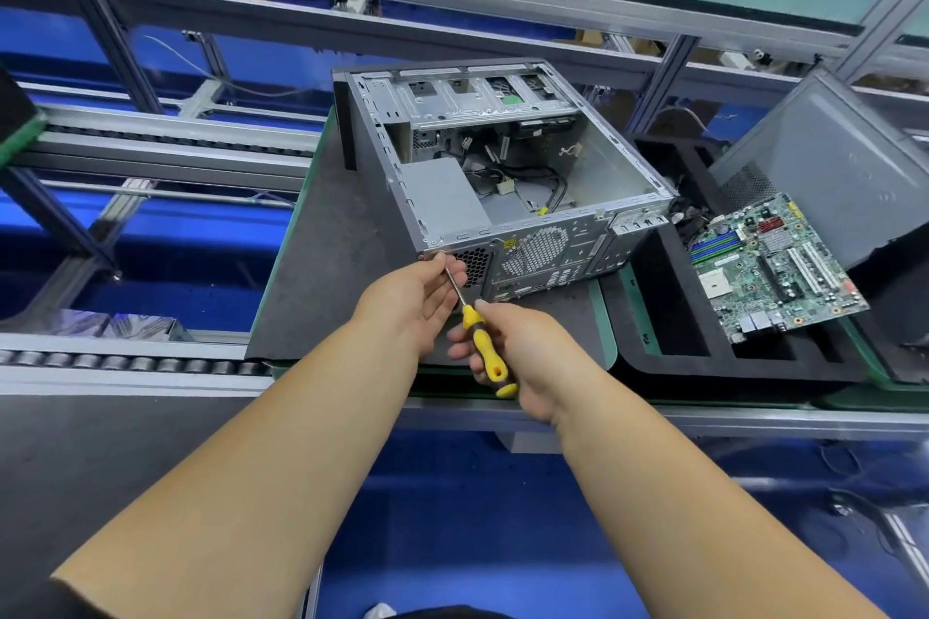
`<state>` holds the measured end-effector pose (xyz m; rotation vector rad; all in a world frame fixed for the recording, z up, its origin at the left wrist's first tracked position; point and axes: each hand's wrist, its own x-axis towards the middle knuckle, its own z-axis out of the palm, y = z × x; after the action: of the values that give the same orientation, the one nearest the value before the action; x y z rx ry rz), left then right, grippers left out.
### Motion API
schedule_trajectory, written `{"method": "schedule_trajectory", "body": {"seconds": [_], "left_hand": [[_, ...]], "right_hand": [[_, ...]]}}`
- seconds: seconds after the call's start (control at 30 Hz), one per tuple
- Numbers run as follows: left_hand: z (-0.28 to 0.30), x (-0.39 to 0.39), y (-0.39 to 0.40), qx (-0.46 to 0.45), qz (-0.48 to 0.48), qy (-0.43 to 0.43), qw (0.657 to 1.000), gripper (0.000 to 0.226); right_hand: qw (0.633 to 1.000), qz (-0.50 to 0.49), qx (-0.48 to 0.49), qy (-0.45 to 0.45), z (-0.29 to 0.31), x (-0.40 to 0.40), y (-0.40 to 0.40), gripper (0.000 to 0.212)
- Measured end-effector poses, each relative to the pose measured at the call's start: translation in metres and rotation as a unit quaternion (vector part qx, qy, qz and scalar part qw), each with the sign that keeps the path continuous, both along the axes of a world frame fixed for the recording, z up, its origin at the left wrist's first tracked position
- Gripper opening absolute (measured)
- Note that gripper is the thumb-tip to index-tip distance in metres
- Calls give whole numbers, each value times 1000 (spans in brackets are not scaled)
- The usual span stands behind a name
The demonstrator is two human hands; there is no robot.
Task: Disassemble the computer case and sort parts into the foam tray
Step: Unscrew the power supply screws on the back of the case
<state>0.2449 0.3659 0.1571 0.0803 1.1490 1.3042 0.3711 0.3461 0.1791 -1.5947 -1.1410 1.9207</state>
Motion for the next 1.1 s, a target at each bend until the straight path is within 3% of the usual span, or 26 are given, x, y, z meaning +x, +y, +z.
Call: {"method": "schedule_trajectory", "body": {"seconds": [0.1,0.33,0.53,0.73,0.93,1.1], "left_hand": [[1,-1,0,1,2,-5,1000,13],[1,-2,-2,-1,-7,-15,1000,18],[2,-5,-3,-5,-9,-9,1000,18],[1,-4,-3,-11,-3,4,1000,13],[-2,-1,-2,-7,10,14,1000,13],[-4,5,-3,-7,35,20,999,12]], "right_hand": [[996,-20,-42,74,0,6,0,40],[996,-41,3,74,-3,0,0,24],[990,-32,121,-69,-10,-1,-2,29],[926,16,273,-262,-9,-1,-4,33],[893,54,315,-317,-9,-2,-5,35],[898,78,321,-291,-13,8,0,33]]}}
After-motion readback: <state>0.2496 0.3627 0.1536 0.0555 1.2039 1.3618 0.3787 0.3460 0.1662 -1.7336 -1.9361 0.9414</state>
